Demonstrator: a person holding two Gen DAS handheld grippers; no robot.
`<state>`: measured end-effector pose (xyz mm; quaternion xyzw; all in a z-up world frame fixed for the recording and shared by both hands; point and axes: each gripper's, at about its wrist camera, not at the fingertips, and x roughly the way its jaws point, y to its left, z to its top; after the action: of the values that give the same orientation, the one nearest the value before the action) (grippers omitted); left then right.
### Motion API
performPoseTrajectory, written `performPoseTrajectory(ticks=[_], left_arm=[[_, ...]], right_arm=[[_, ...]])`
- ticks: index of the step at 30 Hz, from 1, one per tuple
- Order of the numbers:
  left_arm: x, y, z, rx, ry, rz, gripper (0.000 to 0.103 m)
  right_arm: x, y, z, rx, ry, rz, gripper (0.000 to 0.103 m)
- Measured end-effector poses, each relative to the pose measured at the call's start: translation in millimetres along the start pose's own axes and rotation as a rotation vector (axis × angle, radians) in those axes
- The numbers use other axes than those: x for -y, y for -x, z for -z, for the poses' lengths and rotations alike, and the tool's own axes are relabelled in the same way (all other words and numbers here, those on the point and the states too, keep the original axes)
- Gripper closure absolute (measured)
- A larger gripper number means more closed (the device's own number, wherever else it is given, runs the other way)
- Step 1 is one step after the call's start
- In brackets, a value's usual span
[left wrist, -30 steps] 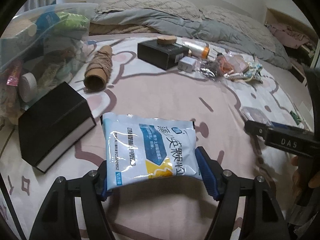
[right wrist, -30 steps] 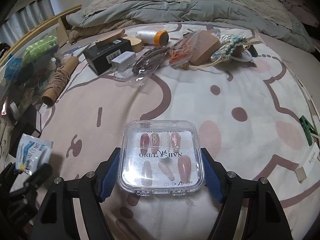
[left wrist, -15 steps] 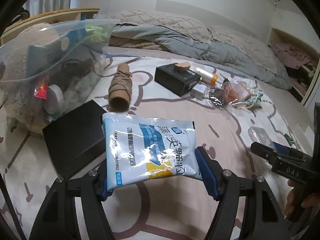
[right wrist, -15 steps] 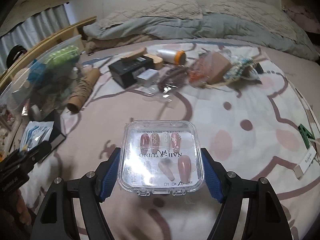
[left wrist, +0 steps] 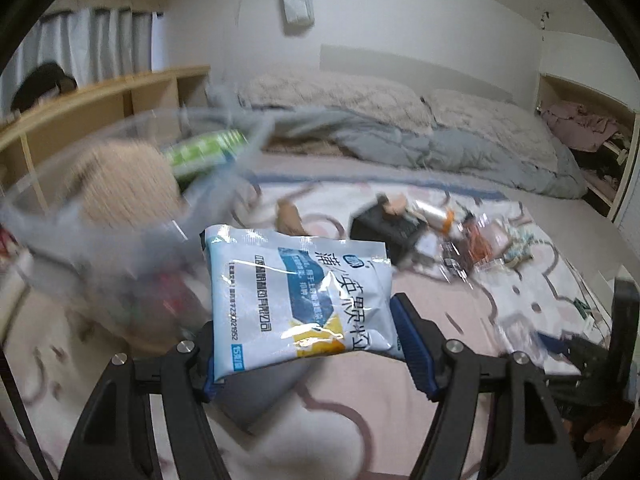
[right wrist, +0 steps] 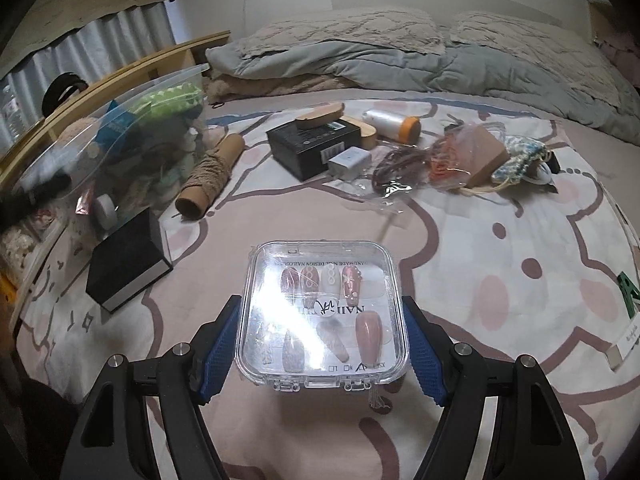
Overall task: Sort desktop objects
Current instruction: 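Carry the sachet and nail-tip box with both tools over the clear bin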
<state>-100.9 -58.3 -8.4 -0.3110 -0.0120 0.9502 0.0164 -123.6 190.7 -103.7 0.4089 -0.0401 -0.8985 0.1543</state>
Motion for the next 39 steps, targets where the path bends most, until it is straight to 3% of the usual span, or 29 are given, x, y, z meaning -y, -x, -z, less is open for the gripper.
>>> performPoseTrajectory(ticks=[14,22,33,35,36,39], left_arm=[[-91,36,-114,0.15,0.023,-0.153,0.032],[-156,-23,-156,0.007,0.105,-0.224,0.032],[-195,-84,-191,-0.13,0.272,-0.189,0.031],[-198,-94,-194,-0.164,0.288,-0.161,0.022],[-200,-97,-195,-0.174,0.296,-0.159,0.013],[-206,-91,-195,-0.13,0.316,-0.186,0.001]], right_arm=[[-12,9,-2,0.049,0.042,-0.034,0.027],[-21,7,-1,0.047,0.07,-0.037,0.027],[-30,6,-2,0.059,0.089,-0.032,0.027],[-30,9,-5,0.073,0.08,-0.041,0.027],[-32,12,-8,0.082,0.079,-0.048,0.027],[-43,19,-17,0.112,0.098,-0.062,0.027]])
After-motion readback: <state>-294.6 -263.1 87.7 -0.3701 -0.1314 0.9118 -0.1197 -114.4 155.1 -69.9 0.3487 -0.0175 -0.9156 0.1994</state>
